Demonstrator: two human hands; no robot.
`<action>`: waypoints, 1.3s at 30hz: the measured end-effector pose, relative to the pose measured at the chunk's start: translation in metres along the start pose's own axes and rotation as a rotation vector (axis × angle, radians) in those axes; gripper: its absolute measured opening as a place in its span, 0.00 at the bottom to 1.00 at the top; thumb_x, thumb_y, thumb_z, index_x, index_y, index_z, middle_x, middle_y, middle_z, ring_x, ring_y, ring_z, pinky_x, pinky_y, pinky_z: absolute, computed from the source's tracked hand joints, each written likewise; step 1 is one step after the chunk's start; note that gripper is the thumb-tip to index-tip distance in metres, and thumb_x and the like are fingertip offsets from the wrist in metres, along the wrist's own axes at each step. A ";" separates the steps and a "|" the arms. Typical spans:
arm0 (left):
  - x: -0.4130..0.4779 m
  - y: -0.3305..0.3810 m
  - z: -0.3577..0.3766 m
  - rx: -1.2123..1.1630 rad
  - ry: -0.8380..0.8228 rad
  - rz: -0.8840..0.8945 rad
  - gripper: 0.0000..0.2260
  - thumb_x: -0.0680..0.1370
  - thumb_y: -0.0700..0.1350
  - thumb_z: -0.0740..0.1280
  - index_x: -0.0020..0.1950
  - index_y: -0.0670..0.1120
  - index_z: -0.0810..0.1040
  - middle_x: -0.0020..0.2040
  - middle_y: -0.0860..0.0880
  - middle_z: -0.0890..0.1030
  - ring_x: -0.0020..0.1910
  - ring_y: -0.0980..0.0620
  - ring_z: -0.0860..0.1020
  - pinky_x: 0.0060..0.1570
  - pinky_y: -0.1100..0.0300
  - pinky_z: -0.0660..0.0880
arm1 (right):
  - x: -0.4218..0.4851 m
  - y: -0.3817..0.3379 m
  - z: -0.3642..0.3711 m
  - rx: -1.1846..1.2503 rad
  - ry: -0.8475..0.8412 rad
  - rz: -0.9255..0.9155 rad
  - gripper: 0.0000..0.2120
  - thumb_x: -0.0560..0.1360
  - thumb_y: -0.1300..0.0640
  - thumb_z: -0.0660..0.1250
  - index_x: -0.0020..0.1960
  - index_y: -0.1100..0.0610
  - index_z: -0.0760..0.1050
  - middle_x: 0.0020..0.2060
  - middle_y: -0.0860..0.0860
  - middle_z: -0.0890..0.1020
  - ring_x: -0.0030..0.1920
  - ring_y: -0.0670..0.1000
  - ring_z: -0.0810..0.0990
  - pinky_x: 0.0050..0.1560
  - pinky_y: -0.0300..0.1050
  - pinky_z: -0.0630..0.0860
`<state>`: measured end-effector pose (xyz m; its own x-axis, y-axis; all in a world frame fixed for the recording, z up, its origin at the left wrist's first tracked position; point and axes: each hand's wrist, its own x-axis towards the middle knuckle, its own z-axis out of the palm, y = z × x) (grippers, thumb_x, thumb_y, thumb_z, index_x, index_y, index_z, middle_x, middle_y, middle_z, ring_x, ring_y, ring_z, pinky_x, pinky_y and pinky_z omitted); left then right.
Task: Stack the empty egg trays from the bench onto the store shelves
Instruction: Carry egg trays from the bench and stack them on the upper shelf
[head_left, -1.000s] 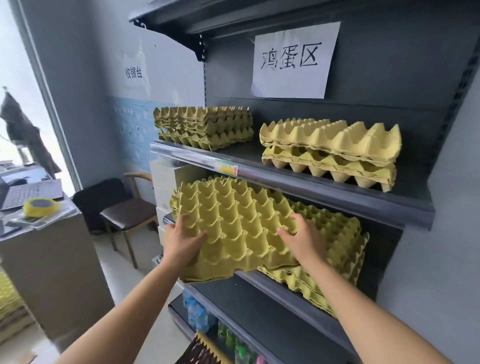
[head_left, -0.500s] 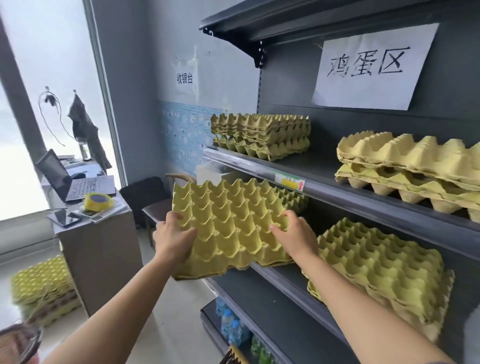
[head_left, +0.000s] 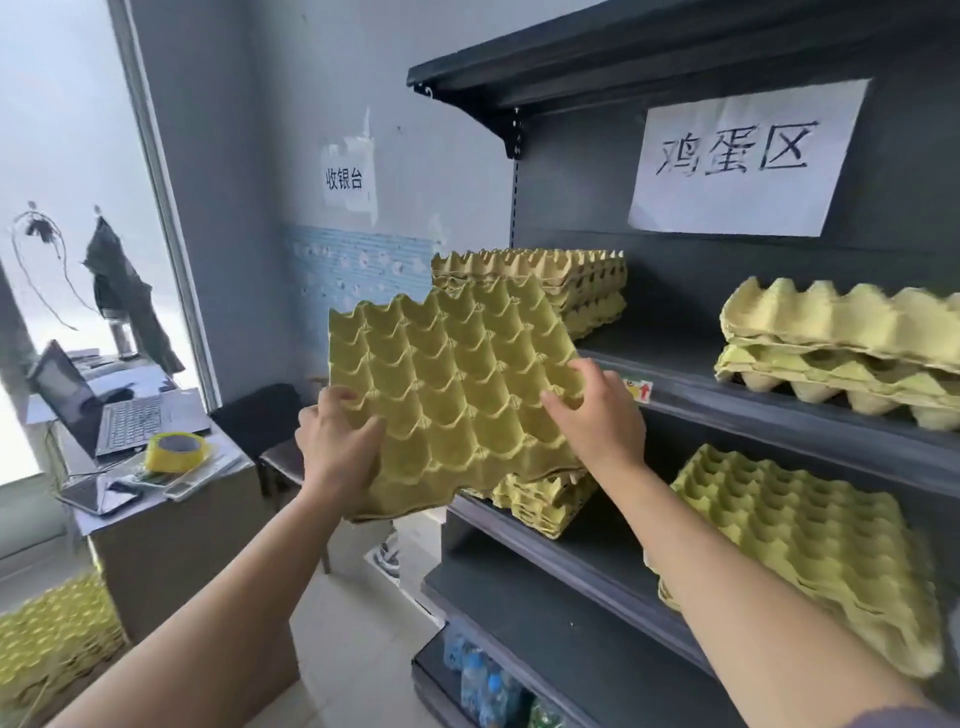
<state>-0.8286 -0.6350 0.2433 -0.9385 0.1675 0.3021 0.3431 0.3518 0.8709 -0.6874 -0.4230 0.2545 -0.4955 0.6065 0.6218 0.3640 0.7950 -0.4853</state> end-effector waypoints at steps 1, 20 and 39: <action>0.003 0.008 0.005 -0.024 -0.014 0.025 0.18 0.73 0.42 0.66 0.63 0.47 0.69 0.60 0.40 0.68 0.63 0.41 0.64 0.62 0.52 0.62 | 0.004 0.001 -0.009 -0.021 0.034 0.005 0.23 0.74 0.43 0.66 0.65 0.51 0.70 0.54 0.54 0.76 0.54 0.54 0.76 0.43 0.44 0.70; 0.003 0.251 0.177 -0.321 -0.660 0.455 0.26 0.65 0.52 0.76 0.59 0.51 0.71 0.58 0.41 0.75 0.51 0.42 0.79 0.50 0.47 0.79 | 0.101 0.128 -0.252 -0.363 0.422 0.275 0.23 0.73 0.41 0.65 0.63 0.51 0.70 0.46 0.53 0.80 0.42 0.54 0.79 0.35 0.44 0.69; -0.007 0.316 0.309 -0.325 -0.574 0.395 0.10 0.74 0.46 0.68 0.53 0.43 0.80 0.49 0.44 0.78 0.50 0.45 0.76 0.53 0.52 0.76 | 0.128 0.222 -0.299 -0.428 0.196 0.437 0.19 0.76 0.40 0.55 0.35 0.53 0.64 0.30 0.49 0.71 0.33 0.52 0.73 0.31 0.42 0.65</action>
<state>-0.7010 -0.2401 0.3965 -0.5501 0.7075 0.4435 0.5367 -0.1074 0.8369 -0.4339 -0.1645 0.4098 -0.0914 0.8347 0.5431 0.8026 0.3846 -0.4560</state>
